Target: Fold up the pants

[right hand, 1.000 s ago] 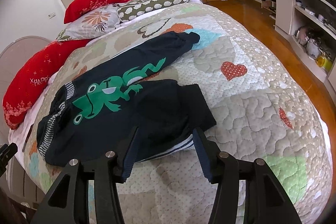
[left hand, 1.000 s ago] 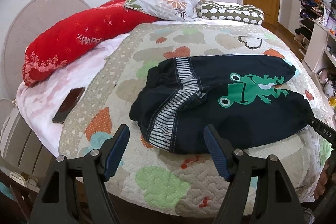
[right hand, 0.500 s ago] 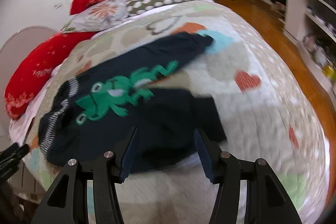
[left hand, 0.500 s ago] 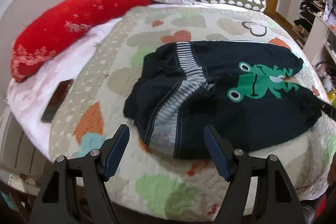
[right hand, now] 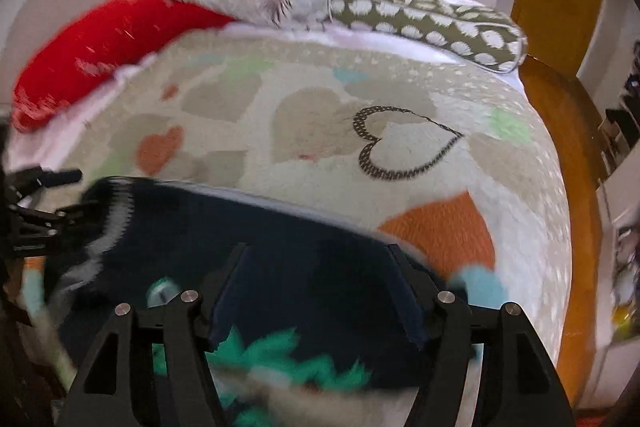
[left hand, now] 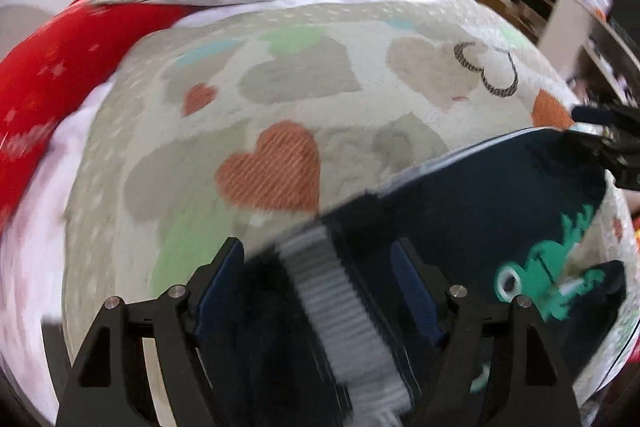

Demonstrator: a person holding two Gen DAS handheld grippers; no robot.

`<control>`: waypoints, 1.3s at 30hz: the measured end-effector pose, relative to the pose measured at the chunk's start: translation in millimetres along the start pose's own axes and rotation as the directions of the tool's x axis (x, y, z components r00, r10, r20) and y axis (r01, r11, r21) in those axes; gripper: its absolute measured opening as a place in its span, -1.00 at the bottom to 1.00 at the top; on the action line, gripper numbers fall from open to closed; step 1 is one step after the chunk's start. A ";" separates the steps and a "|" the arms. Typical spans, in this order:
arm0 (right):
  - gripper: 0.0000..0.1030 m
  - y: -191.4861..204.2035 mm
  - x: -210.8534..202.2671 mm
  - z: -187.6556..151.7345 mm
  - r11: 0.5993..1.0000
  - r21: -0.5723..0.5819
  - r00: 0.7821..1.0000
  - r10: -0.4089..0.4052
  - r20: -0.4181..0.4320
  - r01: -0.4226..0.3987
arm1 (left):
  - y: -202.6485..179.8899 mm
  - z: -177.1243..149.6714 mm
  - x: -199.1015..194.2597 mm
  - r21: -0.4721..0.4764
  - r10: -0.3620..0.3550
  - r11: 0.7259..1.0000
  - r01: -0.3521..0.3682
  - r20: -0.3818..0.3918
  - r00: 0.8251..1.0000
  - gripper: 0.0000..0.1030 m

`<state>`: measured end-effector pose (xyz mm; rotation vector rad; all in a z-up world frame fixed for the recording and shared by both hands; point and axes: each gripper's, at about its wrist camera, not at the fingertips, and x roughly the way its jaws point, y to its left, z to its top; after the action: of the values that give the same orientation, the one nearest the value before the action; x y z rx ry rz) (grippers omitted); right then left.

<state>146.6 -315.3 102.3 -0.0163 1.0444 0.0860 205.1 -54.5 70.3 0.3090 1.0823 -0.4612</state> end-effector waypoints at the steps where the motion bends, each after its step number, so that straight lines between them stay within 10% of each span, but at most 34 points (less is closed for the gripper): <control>1: 0.38 -2.0 12.6 6.2 1.000 -0.008 1.000 0.003 -0.022 -0.004 | 0.8 6.0 7.6 0.010 -0.009 1.000 0.009 -0.009 1.000 0.46; 14: 0.39 -18.5 90.1 21.3 0.994 -0.015 0.985 0.103 -0.142 -0.106 | 15.5 13.1 68.9 0.081 -0.093 0.991 0.104 -0.120 0.988 0.58; 18: 0.41 -7.2 85.8 16.8 0.984 -0.028 0.973 0.171 -0.156 -0.177 | 0.7 6.1 60.7 0.149 -0.119 0.980 0.135 -0.110 0.987 -0.11; 20: 0.38 1.1 86.6 14.8 0.982 -0.056 0.972 0.168 -0.165 -0.179 | -11.7 4.9 56.5 0.190 -0.111 0.973 0.131 -0.110 0.988 -0.77; 24: -0.84 14.0 83.9 11.5 0.985 -0.116 0.981 0.107 -0.162 -0.127 | -32.7 2.0 46.1 0.254 -0.025 0.966 0.044 -0.076 0.997 -0.88; 39: -0.85 56.7 -41.7 -39.7 0.989 -0.133 0.997 0.063 0.032 -0.058 | -38.2 -62.0 -92.1 0.115 -0.023 0.993 0.002 0.181 0.983 -0.89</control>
<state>87.1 -263.6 119.9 -0.1029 1.0015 0.2103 102.2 -39.9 125.0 0.3546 0.8816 -0.5534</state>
